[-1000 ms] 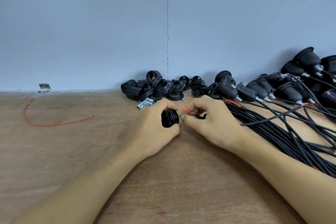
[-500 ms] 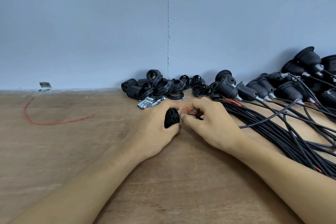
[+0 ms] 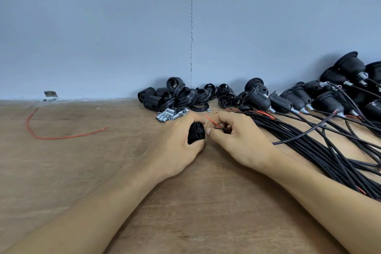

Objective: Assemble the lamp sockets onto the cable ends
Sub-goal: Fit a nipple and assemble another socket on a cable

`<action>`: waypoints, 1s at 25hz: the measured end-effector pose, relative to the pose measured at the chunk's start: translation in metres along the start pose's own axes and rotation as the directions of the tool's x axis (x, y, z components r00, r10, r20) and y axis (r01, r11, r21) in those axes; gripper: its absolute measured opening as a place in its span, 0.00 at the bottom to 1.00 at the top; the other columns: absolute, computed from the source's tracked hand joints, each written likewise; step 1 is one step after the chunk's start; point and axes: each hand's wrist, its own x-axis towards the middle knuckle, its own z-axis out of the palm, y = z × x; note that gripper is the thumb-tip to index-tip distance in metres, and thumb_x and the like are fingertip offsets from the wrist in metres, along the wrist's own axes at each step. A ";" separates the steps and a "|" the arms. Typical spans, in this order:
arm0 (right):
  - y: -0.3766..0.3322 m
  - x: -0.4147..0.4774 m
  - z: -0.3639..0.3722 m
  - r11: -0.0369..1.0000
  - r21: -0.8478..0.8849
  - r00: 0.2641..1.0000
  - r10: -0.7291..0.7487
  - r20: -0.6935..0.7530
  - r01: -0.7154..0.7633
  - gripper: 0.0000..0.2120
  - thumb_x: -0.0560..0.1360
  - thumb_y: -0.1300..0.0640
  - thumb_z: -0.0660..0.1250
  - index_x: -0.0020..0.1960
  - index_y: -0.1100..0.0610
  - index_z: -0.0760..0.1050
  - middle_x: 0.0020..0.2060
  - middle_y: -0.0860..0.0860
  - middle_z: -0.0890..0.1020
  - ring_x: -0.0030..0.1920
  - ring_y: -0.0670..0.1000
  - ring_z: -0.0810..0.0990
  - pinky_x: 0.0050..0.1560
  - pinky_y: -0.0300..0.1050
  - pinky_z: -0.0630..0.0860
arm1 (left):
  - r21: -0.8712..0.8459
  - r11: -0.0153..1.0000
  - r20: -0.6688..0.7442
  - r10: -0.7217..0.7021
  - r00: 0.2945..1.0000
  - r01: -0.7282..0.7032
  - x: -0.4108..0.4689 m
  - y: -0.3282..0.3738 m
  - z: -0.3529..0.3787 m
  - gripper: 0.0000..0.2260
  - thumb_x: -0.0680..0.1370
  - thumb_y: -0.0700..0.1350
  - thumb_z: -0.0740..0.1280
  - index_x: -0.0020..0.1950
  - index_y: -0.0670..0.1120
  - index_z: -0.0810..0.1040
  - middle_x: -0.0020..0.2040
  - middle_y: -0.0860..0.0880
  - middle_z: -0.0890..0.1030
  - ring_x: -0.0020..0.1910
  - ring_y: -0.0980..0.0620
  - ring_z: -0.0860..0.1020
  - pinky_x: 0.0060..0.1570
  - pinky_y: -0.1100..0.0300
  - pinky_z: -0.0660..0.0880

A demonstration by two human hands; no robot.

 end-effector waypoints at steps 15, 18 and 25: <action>0.002 -0.002 0.002 1.000 -0.016 0.995 0.000 -0.100 -0.002 0.11 0.75 0.55 0.72 0.37 0.43 0.77 0.28 0.40 0.76 0.31 0.41 0.71 0.35 0.33 0.67 | 0.021 0.998 0.004 -0.052 0.999 0.052 0.004 -0.003 0.000 0.19 0.73 0.46 0.77 0.62 0.55 0.79 0.56 0.58 0.83 0.56 0.60 0.79 0.59 0.57 0.75; 0.002 0.000 0.000 0.999 -0.043 0.998 -0.009 -0.062 0.006 0.13 0.76 0.55 0.71 0.36 0.42 0.75 0.30 0.43 0.76 0.33 0.43 0.71 0.39 0.39 0.69 | 0.021 0.998 0.006 -0.056 0.998 0.056 0.004 -0.003 0.000 0.18 0.74 0.47 0.77 0.62 0.54 0.79 0.55 0.57 0.83 0.54 0.58 0.79 0.58 0.56 0.75; 0.000 -0.001 0.002 0.999 -0.045 1.000 -0.015 -0.023 0.014 0.16 0.77 0.57 0.70 0.34 0.46 0.71 0.29 0.45 0.73 0.34 0.45 0.68 0.38 0.42 0.66 | 0.023 1.000 0.030 -0.006 1.000 0.006 0.001 0.003 0.000 0.14 0.74 0.45 0.76 0.58 0.53 0.81 0.51 0.56 0.83 0.51 0.57 0.79 0.53 0.58 0.74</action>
